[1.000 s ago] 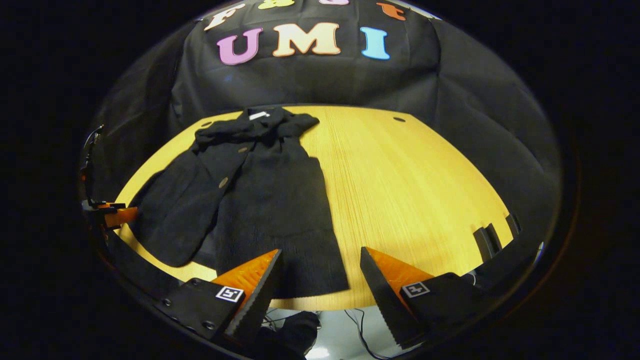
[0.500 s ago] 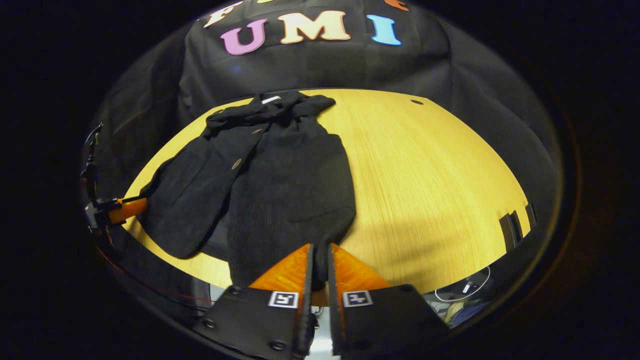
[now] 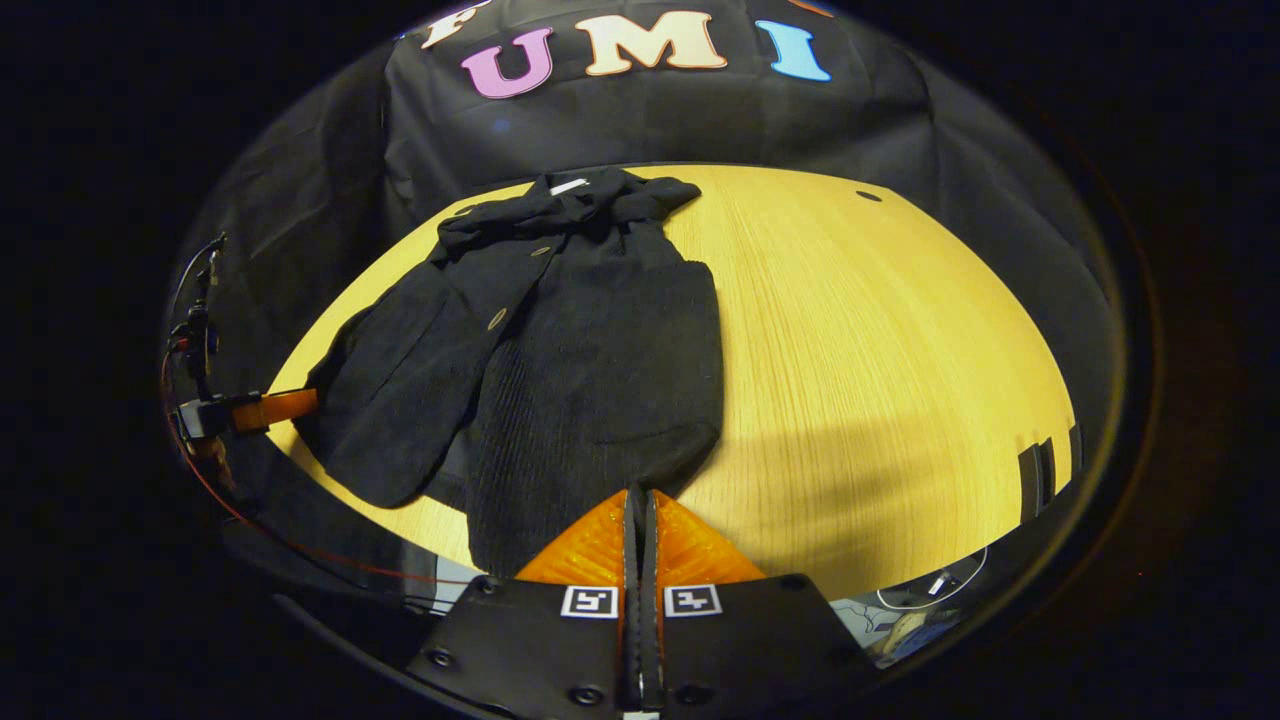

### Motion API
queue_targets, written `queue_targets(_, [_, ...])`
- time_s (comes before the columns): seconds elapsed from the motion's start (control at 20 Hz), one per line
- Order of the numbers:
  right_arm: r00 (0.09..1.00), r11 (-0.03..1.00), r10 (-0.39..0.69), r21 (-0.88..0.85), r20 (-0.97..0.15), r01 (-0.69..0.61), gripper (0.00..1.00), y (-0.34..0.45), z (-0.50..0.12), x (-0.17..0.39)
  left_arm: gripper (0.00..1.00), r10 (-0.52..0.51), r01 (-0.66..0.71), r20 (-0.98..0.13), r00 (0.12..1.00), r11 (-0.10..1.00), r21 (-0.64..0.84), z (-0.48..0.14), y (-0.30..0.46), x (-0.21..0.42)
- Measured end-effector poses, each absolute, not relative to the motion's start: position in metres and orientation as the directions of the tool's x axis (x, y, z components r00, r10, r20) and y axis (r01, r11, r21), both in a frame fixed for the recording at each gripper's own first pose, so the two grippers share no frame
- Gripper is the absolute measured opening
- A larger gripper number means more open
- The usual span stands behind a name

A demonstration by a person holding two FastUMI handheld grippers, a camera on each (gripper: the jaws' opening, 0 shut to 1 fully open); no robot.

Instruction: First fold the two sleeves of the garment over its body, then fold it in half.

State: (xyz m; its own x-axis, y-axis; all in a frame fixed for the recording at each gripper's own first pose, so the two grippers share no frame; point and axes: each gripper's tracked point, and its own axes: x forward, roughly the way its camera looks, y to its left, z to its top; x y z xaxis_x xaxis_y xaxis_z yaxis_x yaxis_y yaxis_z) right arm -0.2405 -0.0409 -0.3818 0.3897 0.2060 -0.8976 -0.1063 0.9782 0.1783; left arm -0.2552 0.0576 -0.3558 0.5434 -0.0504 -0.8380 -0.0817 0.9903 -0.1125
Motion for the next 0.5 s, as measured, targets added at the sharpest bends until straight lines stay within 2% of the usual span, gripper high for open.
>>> queue_targets(0.15, [0.382,0.969,0.242,0.204,-0.892,-0.137,0.03,-0.045,-0.379,-0.249,0.0,-0.017,-0.076,-0.857,0.514,0.995,-0.065,-0.352,0.051,-0.271])
queue_targets(0.25, [0.383,0.96,0.275,0.228,-0.882,-0.165,0.03,-0.046,-0.369,-0.251,0.0,-0.034,-0.093,-0.868,0.495,0.991,-0.092,-0.344,0.042,-0.283])
queue_targets(0.5, [0.436,0.937,0.344,0.276,-0.831,-0.212,0.03,-0.044,-0.333,-0.24,0.0,-0.005,-0.17,-0.83,0.558,0.978,-0.119,-0.304,0.042,-0.274])
